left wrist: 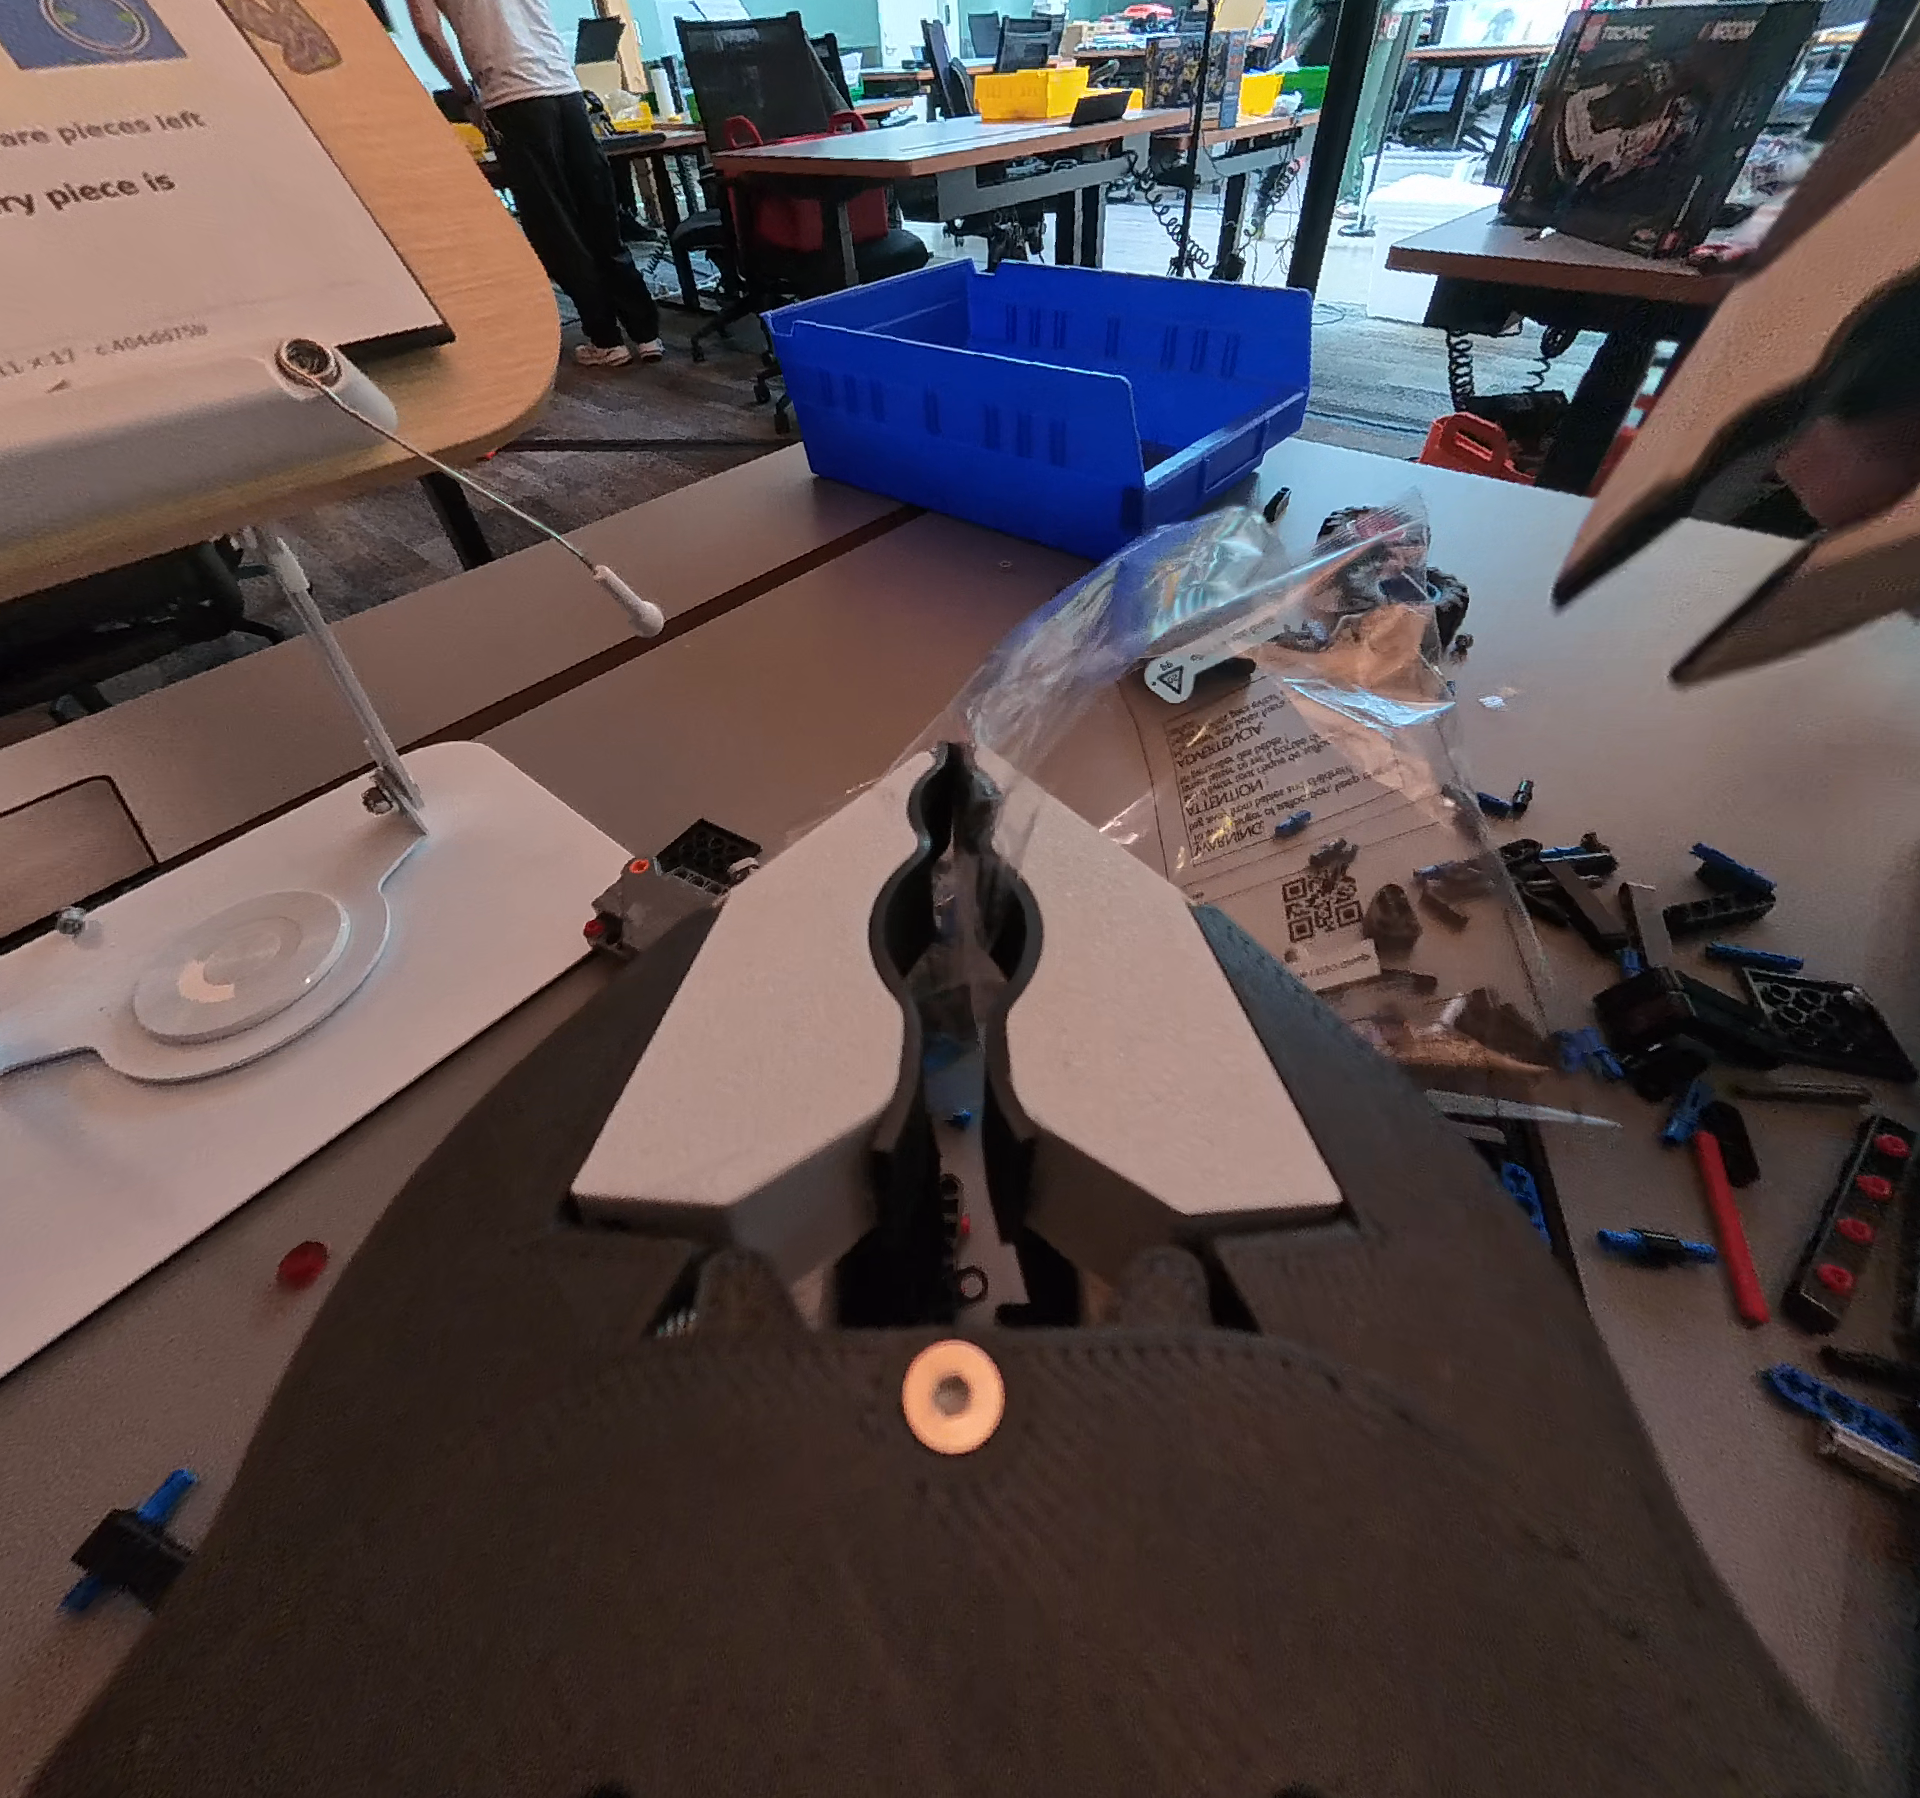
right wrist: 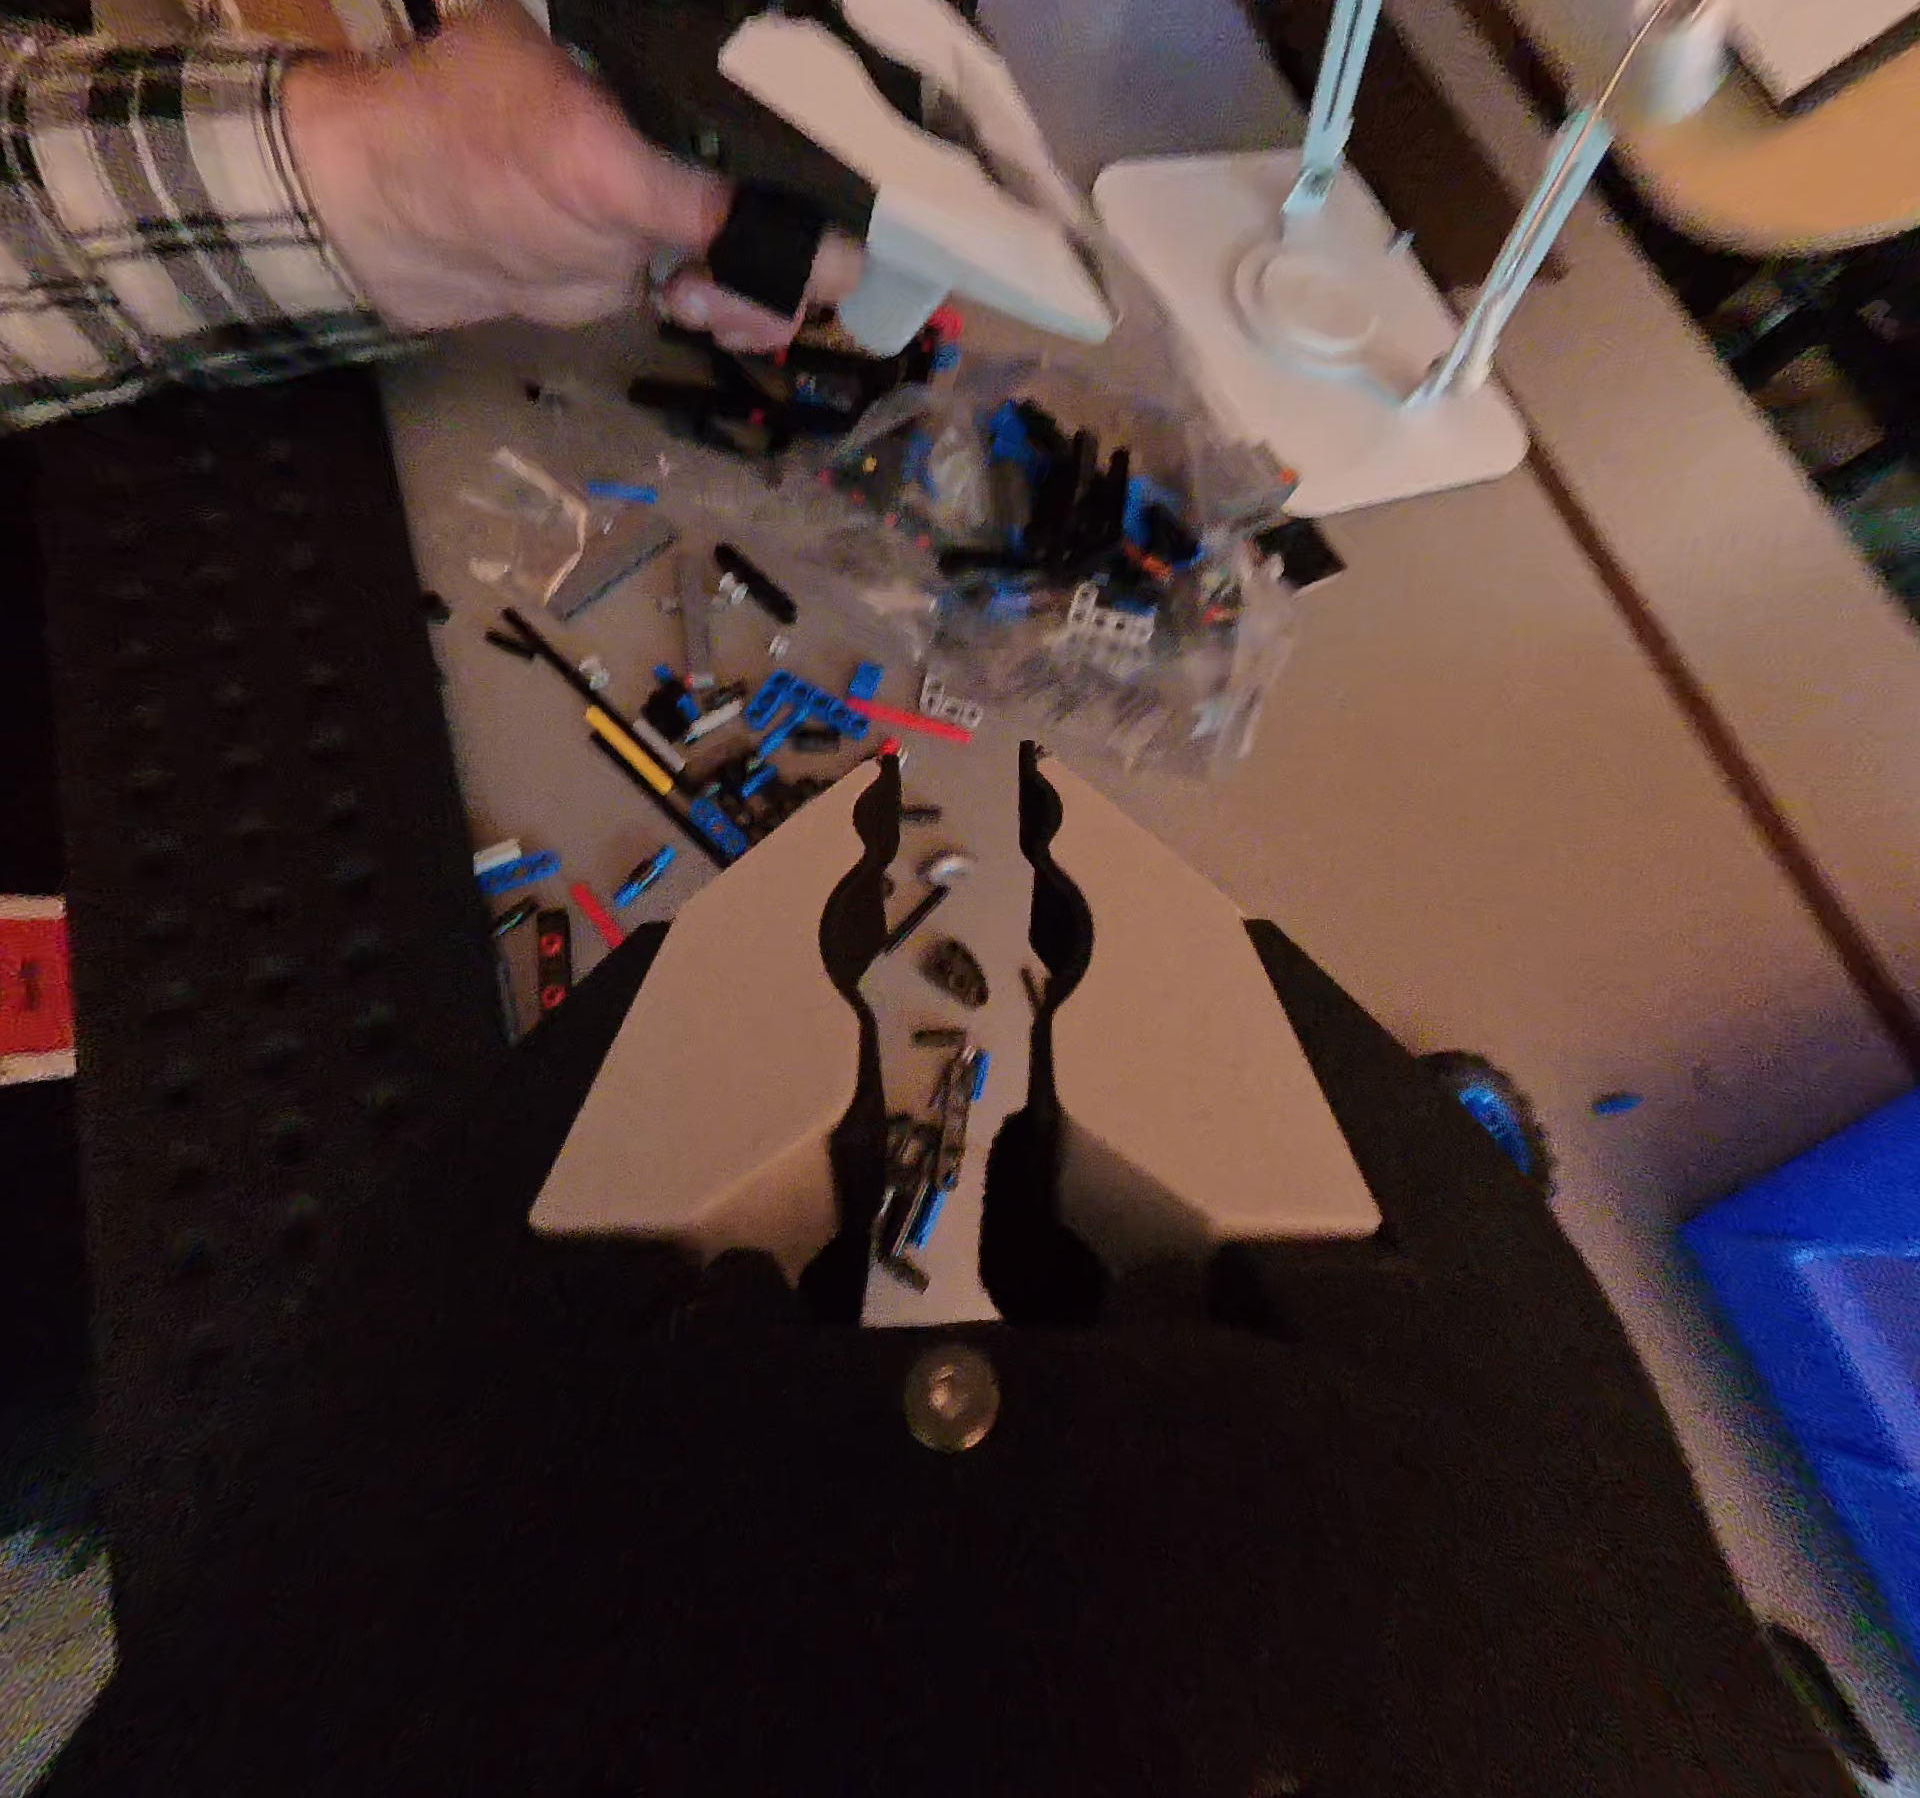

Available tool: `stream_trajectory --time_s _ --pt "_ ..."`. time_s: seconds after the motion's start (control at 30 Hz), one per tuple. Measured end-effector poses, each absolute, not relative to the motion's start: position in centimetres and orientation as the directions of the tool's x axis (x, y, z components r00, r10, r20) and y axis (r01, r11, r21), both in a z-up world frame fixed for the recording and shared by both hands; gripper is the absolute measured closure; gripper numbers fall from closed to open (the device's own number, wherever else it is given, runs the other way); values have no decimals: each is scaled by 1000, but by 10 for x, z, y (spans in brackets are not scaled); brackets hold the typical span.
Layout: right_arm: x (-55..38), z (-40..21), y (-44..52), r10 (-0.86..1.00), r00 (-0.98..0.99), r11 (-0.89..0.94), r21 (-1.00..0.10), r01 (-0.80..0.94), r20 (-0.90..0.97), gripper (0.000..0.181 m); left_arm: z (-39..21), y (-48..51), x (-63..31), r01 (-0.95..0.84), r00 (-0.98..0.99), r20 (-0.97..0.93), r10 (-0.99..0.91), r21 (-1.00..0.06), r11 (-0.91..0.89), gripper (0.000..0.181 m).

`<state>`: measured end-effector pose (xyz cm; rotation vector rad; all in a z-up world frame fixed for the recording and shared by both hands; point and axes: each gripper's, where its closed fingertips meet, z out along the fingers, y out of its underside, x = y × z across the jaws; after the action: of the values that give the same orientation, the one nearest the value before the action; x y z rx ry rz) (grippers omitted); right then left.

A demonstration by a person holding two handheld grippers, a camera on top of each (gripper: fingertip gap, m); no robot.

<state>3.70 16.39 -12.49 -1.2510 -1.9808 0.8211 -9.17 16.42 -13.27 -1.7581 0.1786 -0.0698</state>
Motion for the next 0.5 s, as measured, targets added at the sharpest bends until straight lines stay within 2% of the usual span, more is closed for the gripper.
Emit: stream_trajectory --time_s 0.13,0.23,0.4,0.47,0.5 --pt "58 -199 182 923 -360 360 -636 683 135 157 -133 164 -92 -81 986 -52 -157 -979 -185 181" --pt "59 -240 192 935 -350 317 -575 754 56 155 -133 163 -95 -72 988 -45 -147 -980 -184 181" --pt "54 -250 191 932 -360 312 -578 754 34 178 -136 165 -94 -76 987 -47 -151 -979 -191 181" --pt "54 -253 193 935 -353 303 -573 761 25 173 -136 165 -94 -79 987 -49 -155 -978 -194 181" --pt "52 -252 193 936 -350 299 -580 758 25 161 -136 165 -93 -80 987 -50 -155 -978 -193 181"
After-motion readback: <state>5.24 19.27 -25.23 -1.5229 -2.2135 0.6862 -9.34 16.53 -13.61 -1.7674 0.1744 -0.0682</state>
